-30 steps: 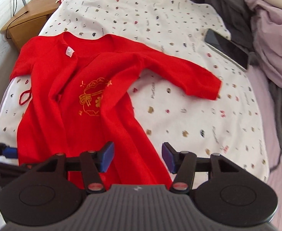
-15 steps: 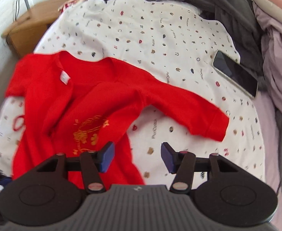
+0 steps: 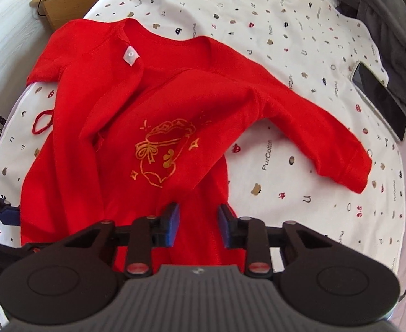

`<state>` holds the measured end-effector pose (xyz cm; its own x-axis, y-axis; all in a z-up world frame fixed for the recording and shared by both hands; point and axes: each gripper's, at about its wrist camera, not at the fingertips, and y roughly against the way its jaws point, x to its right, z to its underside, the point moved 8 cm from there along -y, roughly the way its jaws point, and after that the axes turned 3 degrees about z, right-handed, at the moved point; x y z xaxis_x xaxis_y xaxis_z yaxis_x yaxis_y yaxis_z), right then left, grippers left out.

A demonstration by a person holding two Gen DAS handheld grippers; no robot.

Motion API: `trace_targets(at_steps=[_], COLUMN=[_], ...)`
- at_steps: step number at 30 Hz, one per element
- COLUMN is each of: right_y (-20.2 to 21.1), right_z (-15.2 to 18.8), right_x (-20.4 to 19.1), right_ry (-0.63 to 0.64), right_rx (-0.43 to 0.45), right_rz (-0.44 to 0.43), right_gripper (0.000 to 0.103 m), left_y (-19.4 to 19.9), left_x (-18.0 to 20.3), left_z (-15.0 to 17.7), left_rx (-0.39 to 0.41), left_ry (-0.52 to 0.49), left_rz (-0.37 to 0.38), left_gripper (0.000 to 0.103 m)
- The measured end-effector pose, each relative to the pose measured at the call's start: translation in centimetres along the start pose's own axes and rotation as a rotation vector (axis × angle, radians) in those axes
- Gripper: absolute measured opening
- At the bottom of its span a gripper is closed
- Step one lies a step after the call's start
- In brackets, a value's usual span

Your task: Fold clothes

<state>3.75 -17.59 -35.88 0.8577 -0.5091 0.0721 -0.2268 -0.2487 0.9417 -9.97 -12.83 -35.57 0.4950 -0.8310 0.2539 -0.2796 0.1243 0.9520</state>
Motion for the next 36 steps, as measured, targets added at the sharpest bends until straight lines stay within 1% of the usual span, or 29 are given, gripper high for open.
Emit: trace_targets(at_steps=[2,4,7,14,17,20,22,25,27,29,31,32,35,36], right_y=[-0.7,-1.1,-1.0,1.1,2.2,2.6,2.4,1.1,-0.5,-1.5,-1.1,-0.3,2.5,3.8], right_z=[0.1,0.2,0.2,0.0,-0.3,-0.5,-0.4,-0.1,0.7,1.5,1.7,1.7,1.8,2.1], right_x=[-0.1,0.1,0.3,1.1,2.2,4.1,5.5,6.8,7.7,8.0,8.2,8.5,8.8,8.8], right_ry=[-0.007,-0.031,-0.049,-0.066,-0.066,-0.082,-0.08,-0.093,-0.095,-0.126,-0.161,-0.173,-0.192,-0.191], right_rx=[-0.014,-0.022,-0.008,0.034,0.047,0.051,0.034,0.005,-0.041,-0.051,-0.029,-0.009,0.044,0.065], right_rz=[-0.015,-0.028,-0.036,-0.026,0.006,0.06,0.102,0.127,0.168,0.148,0.146,0.158,0.189,0.189], right_gripper=[0.022,0.009,0.005,0.004,0.004,0.004,0.004,0.003,0.002,0.002,0.007,0.007,0.008,0.011], left_y=[-0.1,-0.2,-0.3,-0.3,-0.2,-0.1,-0.1,-0.2,-0.4,-0.7,-0.7,-0.5,0.5,0.4], left_x=[0.1,0.0,0.1,0.2,0.0,-0.1,-0.1,-0.2,-0.1,0.3,0.5,0.5,-0.2,-0.3], left_z=[-0.1,-0.1,-0.2,-0.3,-0.3,-0.3,-0.3,-0.1,0.0,0.0,0.0,0.0,0.5,0.9], left_rx=[-0.002,-0.004,-0.005,-0.006,-0.013,-0.022,-0.026,-0.028,-0.037,-0.049,-0.053,-0.046,-0.031,-0.044], left_ry=[0.002,0.011,0.015,0.022,0.038,0.058,0.064,0.068,0.062,0.032,0.011,0.019,0.087,0.093], left_rz=[0.0,0.003,0.007,0.005,0.006,0.01,0.008,-0.001,-0.013,-0.032,-0.041,-0.036,-0.003,0.001], left_gripper=[0.046,0.046,0.046,0.046,0.046,0.046,0.046,0.046,0.046,0.046,0.046,0.046,0.046,0.046])
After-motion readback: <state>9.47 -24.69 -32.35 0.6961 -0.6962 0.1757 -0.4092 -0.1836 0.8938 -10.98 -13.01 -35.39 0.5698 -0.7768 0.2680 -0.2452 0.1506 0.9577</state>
